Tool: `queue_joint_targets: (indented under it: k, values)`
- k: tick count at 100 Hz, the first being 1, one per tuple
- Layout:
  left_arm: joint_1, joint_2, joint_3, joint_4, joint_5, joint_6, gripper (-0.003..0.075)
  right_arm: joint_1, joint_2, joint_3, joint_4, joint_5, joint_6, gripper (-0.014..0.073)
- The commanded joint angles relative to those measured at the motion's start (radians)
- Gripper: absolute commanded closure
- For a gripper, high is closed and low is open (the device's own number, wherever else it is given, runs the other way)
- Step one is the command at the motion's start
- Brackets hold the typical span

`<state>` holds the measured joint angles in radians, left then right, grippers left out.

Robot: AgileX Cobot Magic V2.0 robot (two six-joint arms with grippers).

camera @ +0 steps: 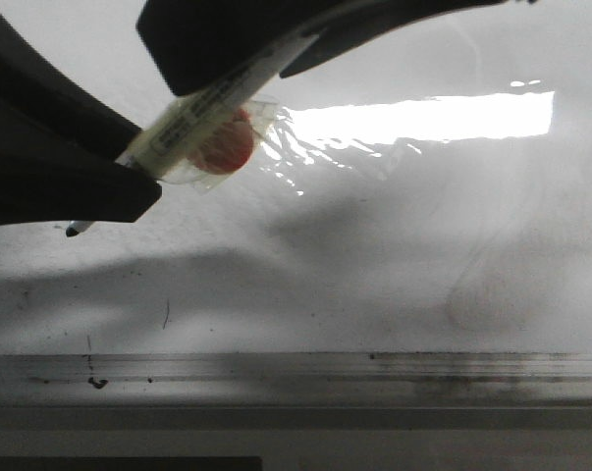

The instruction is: Write number 9 on whiteboard

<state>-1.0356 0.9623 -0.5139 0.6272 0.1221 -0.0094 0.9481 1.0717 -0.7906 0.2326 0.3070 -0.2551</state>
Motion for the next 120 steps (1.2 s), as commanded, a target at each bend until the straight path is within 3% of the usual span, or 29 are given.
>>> queue_joint_targets:
  k: [1, 33, 42, 64, 94, 107, 120]
  values:
    - [-0.006, -0.014, -0.035, 0.002, -0.055, -0.006, 0.0741, 0.0, 0.011, -0.043, -0.008, -0.041, -0.009, 0.0286]
    - [-0.006, -0.014, -0.035, 0.002, -0.055, -0.006, 0.0738, 0.0, 0.028, -0.043, -0.008, -0.031, -0.009, 0.0663]
    - [-0.006, -0.014, -0.035, 0.002, -0.055, -0.006, 0.0694, 0.0, 0.028, -0.043, -0.022, -0.018, -0.009, 0.0664]
    - [-0.006, -0.028, -0.035, -0.021, -0.055, -0.009, 0.0415, 0.0, 0.028, -0.044, -0.032, -0.004, 0.002, 0.0664]
    - [0.018, -0.307, -0.037, -0.044, 0.15, -0.14, 0.0406, -0.007, -0.048, -0.123, -0.027, 0.081, 0.056, 0.064]
    - [0.079, -0.459, -0.037, -0.031, 0.148, -0.226, 0.0406, -0.086, -0.091, -0.171, -0.035, 0.156, 0.131, 0.0636]
    - [0.152, -0.544, -0.037, -0.031, 0.155, -0.228, 0.0406, -0.175, -0.105, -0.217, -0.037, 0.201, 0.14, 0.0636]
